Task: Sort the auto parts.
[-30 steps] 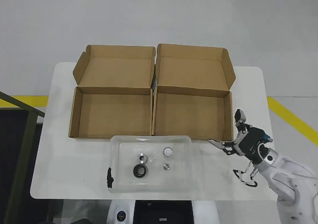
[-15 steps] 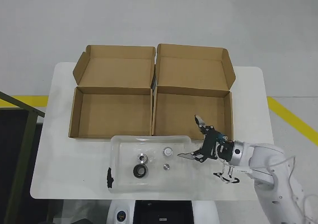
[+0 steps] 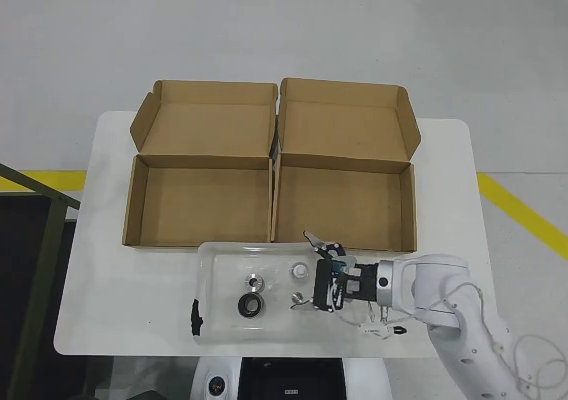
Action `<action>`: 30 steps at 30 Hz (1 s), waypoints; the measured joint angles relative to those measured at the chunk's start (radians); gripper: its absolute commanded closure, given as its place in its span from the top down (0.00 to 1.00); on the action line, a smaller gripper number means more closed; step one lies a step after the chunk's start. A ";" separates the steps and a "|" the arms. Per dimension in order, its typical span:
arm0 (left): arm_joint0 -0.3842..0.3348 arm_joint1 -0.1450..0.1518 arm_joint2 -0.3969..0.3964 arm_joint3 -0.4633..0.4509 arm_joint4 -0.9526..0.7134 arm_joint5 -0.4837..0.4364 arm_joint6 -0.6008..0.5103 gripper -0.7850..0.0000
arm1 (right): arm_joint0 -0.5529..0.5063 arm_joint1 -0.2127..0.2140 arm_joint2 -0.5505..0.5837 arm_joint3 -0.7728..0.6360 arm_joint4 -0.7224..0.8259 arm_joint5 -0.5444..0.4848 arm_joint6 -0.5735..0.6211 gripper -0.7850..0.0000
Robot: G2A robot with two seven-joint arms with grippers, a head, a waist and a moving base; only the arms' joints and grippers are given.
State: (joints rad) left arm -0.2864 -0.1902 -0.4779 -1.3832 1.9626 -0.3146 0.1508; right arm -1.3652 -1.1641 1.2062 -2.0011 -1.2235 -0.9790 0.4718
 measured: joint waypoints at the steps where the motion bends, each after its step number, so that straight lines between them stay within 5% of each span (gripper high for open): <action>1: 0.000 0.000 0.000 0.000 0.000 0.000 0.000 1.00 | 0.003 0.001 -0.006 0.001 0.000 0.000 0.008 1.00; 26: 0.000 0.000 0.000 0.000 0.000 0.000 0.000 1.00 | 0.033 0.022 -0.104 0.056 -0.008 0.057 0.115 1.00; 30: 0.000 0.000 0.000 0.000 0.000 0.000 0.000 1.00 | 0.046 0.024 -0.114 0.055 -0.014 0.087 0.138 0.90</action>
State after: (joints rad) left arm -0.2864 -0.1902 -0.4779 -1.3832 1.9626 -0.3146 0.1508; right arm -1.3191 -1.1402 1.0922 -1.9460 -1.2378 -0.8924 0.6100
